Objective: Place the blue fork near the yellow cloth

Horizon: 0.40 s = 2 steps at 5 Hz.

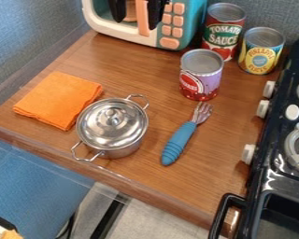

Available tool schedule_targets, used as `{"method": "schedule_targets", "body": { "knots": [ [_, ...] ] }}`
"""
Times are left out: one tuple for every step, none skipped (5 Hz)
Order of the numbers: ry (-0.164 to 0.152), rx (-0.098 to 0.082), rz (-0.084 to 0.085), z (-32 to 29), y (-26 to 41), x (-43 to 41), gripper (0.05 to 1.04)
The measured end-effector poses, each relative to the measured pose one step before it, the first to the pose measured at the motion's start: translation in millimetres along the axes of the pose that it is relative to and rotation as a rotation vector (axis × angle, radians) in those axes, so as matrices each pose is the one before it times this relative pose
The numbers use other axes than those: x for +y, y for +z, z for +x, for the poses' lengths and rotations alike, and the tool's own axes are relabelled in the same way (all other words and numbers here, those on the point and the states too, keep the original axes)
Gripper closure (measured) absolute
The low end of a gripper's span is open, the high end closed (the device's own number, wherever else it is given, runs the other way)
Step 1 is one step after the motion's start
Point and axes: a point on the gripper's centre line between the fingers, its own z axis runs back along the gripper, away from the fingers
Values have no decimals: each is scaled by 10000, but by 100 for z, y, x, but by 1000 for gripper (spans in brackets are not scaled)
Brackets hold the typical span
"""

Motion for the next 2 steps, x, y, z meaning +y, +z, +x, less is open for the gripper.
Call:
{"method": "schedule_targets", "body": {
  "knots": [
    [31,362,-79,-506,-1301,-121,83],
    [-542,335,-259,-2773,-605,-2636,83]
  ]
}}
